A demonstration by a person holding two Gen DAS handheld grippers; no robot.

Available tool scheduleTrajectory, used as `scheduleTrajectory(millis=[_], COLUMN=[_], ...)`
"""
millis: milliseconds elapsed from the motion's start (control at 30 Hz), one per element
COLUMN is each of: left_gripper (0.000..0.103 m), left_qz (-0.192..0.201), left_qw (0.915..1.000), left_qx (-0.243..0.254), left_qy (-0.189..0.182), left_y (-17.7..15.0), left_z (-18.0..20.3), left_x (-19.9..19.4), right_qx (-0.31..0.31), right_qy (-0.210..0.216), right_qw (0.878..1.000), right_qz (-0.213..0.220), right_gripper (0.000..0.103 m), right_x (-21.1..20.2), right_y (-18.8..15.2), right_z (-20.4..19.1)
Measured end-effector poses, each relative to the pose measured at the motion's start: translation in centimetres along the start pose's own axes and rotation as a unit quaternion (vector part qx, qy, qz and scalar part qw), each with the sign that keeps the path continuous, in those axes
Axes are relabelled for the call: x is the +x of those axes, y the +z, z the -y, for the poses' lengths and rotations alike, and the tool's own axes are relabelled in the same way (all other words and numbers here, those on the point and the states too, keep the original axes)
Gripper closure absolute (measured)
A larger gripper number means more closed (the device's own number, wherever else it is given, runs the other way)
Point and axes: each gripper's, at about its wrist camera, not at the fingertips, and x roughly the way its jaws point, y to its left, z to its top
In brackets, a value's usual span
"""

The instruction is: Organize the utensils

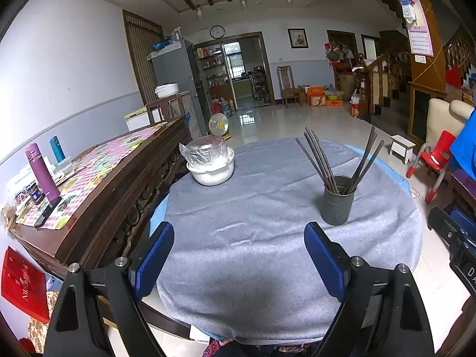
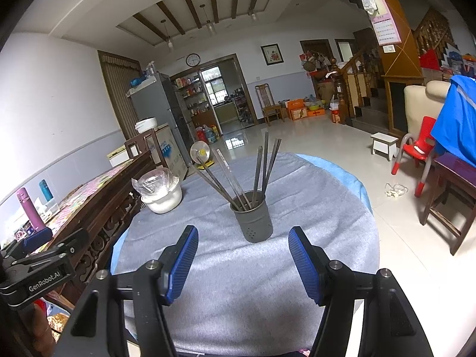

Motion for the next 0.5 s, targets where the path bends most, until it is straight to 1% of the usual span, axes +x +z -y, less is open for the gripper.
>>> scheduleTrajectory(millis=[200, 500], left_gripper=[0.014, 0.014], left_qz=[-0.004, -0.005], left_qw=[1.0000, 1.0000], left_qx=[-0.003, -0.002], left_qy=[-0.007, -0.008], left_y=[-0.16, -0.01], left_z=[0.12, 0.17], left_x=[0.23, 0.31], right_qx=[0.000, 0.001], right_qy=[-0.001, 0.002], right_qw=[1.000, 1.000], right_qz=[-0.004, -0.004], right_gripper=[0.035, 0.035], right_x=[0.20, 0.31], right_y=[-0.26, -0.25], right_z=[-0.12, -0.36])
